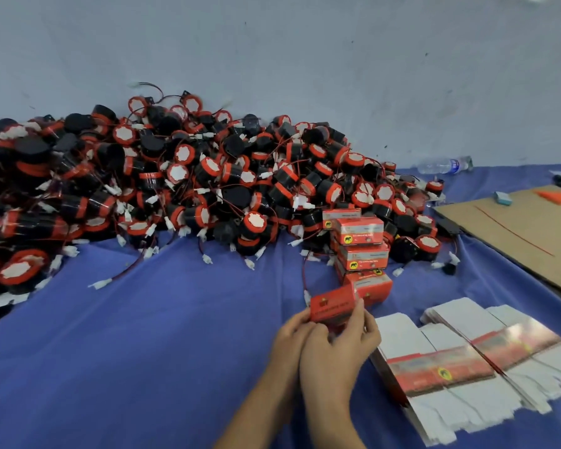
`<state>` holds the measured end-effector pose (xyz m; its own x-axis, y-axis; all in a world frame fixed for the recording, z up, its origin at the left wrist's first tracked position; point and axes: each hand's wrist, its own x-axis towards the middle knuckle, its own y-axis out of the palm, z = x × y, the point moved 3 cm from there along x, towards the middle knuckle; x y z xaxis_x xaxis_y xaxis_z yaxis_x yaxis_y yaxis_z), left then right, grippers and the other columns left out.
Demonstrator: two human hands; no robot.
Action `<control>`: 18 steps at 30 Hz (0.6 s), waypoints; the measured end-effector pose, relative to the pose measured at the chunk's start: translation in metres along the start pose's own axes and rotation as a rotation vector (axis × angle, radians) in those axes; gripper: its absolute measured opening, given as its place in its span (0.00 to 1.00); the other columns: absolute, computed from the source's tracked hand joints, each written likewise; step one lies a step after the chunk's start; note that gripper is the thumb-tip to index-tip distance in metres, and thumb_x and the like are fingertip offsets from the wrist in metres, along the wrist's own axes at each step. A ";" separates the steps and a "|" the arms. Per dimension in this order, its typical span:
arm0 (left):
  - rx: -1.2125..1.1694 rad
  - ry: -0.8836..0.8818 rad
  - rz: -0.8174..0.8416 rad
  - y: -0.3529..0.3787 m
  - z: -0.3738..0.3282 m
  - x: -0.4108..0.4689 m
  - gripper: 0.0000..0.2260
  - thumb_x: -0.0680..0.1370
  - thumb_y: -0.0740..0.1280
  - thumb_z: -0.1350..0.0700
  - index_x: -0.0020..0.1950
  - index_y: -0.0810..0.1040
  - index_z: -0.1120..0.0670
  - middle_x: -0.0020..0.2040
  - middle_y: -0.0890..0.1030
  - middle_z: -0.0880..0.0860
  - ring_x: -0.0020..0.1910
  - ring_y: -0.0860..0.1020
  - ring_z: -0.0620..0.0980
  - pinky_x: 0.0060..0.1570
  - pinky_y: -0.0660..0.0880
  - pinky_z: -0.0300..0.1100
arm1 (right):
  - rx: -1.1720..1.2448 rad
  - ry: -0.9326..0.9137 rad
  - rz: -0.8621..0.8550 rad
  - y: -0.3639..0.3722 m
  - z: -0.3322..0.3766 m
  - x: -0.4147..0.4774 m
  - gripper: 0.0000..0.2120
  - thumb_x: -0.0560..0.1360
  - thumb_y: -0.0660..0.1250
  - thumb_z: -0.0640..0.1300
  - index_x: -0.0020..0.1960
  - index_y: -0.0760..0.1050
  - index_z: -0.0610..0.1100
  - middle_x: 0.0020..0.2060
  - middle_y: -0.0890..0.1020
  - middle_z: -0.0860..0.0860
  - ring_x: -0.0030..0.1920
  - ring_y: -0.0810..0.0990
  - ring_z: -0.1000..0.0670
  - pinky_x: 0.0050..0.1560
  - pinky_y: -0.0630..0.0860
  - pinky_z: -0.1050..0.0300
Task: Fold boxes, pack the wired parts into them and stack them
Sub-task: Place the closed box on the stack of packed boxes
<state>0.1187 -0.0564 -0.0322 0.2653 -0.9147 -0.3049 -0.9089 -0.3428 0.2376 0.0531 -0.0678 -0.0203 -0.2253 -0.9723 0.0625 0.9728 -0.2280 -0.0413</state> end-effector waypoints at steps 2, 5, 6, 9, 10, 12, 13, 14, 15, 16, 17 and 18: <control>0.068 0.029 -0.016 -0.004 0.004 0.004 0.13 0.84 0.56 0.64 0.60 0.79 0.60 0.47 0.84 0.60 0.47 0.83 0.52 0.60 0.79 0.45 | 0.002 0.026 0.016 0.005 -0.008 -0.001 0.35 0.76 0.62 0.30 0.80 0.58 0.48 0.71 0.60 0.56 0.62 0.75 0.57 0.61 0.70 0.71; -0.013 0.027 -0.073 -0.014 0.000 0.012 0.17 0.82 0.59 0.67 0.53 0.82 0.48 0.46 0.87 0.53 0.45 0.86 0.48 0.43 0.80 0.37 | 0.000 0.094 0.096 0.017 -0.014 0.009 0.36 0.77 0.62 0.33 0.81 0.55 0.48 0.73 0.60 0.55 0.62 0.75 0.57 0.58 0.70 0.72; 0.004 0.027 -0.087 -0.017 -0.004 0.014 0.20 0.82 0.59 0.65 0.52 0.82 0.42 0.49 0.87 0.51 0.47 0.86 0.48 0.44 0.80 0.37 | -0.010 0.123 0.131 0.022 -0.016 0.014 0.36 0.77 0.62 0.34 0.81 0.54 0.48 0.75 0.61 0.53 0.65 0.74 0.53 0.63 0.72 0.64; 0.108 0.058 -0.136 -0.021 -0.015 0.027 0.20 0.82 0.59 0.62 0.61 0.78 0.38 0.60 0.83 0.50 0.56 0.83 0.48 0.55 0.80 0.40 | 0.004 0.225 0.221 0.039 -0.023 0.030 0.35 0.77 0.61 0.35 0.81 0.54 0.48 0.70 0.74 0.47 0.66 0.77 0.47 0.70 0.72 0.46; 0.132 0.068 -0.140 -0.022 -0.017 0.032 0.20 0.82 0.58 0.62 0.66 0.77 0.40 0.63 0.81 0.51 0.59 0.81 0.48 0.59 0.79 0.43 | 0.005 0.252 0.236 0.044 -0.024 0.035 0.35 0.77 0.61 0.36 0.81 0.54 0.50 0.67 0.78 0.48 0.64 0.79 0.47 0.69 0.73 0.45; 0.171 0.090 -0.119 -0.022 -0.022 0.045 0.22 0.82 0.57 0.63 0.73 0.73 0.44 0.65 0.80 0.51 0.61 0.80 0.48 0.66 0.75 0.48 | -0.004 0.275 0.258 0.053 -0.026 0.048 0.35 0.78 0.60 0.37 0.82 0.53 0.52 0.66 0.79 0.50 0.60 0.79 0.49 0.66 0.74 0.49; 0.183 0.094 -0.104 -0.022 -0.025 0.051 0.23 0.82 0.56 0.63 0.74 0.71 0.44 0.65 0.80 0.50 0.63 0.79 0.49 0.68 0.74 0.49 | -0.004 0.282 0.267 0.057 -0.026 0.054 0.35 0.79 0.59 0.37 0.82 0.52 0.52 0.66 0.78 0.49 0.59 0.78 0.49 0.64 0.73 0.51; 0.197 0.095 -0.091 -0.021 -0.027 0.058 0.24 0.83 0.56 0.63 0.75 0.70 0.45 0.67 0.79 0.50 0.64 0.78 0.49 0.69 0.72 0.49 | 0.010 0.298 0.276 0.061 -0.026 0.061 0.34 0.79 0.58 0.37 0.82 0.52 0.52 0.67 0.77 0.49 0.59 0.78 0.49 0.62 0.73 0.52; 0.211 0.097 -0.079 -0.020 -0.029 0.066 0.23 0.83 0.55 0.64 0.76 0.69 0.46 0.68 0.78 0.50 0.66 0.77 0.48 0.71 0.71 0.48 | 0.040 0.323 0.288 0.065 -0.026 0.068 0.33 0.80 0.58 0.36 0.82 0.54 0.51 0.66 0.77 0.48 0.58 0.78 0.48 0.60 0.74 0.54; 0.226 0.099 -0.073 -0.018 -0.031 0.074 0.23 0.83 0.55 0.64 0.77 0.69 0.48 0.70 0.77 0.50 0.68 0.75 0.48 0.72 0.69 0.47 | 0.073 0.341 0.300 0.068 -0.026 0.074 0.30 0.80 0.57 0.35 0.80 0.58 0.48 0.64 0.79 0.47 0.57 0.79 0.47 0.55 0.76 0.56; 0.238 0.094 -0.068 -0.017 -0.032 0.082 0.23 0.83 0.54 0.64 0.77 0.68 0.49 0.71 0.75 0.50 0.69 0.74 0.48 0.73 0.68 0.46 | 0.085 0.351 0.310 0.072 -0.026 0.080 0.25 0.81 0.56 0.35 0.78 0.63 0.44 0.62 0.80 0.44 0.57 0.80 0.44 0.48 0.77 0.60; 0.239 0.080 -0.064 -0.015 -0.034 0.089 0.23 0.84 0.54 0.64 0.78 0.67 0.49 0.72 0.74 0.50 0.70 0.72 0.47 0.73 0.67 0.45 | 0.082 0.350 0.316 0.075 -0.025 0.085 0.22 0.82 0.55 0.34 0.75 0.66 0.40 0.61 0.80 0.41 0.58 0.80 0.41 0.43 0.77 0.63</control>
<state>0.1672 -0.1396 -0.0318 0.3402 -0.9102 -0.2362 -0.9373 -0.3485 -0.0071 0.1053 -0.1689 -0.0433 0.0912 -0.9554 -0.2810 0.9945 0.0726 0.0757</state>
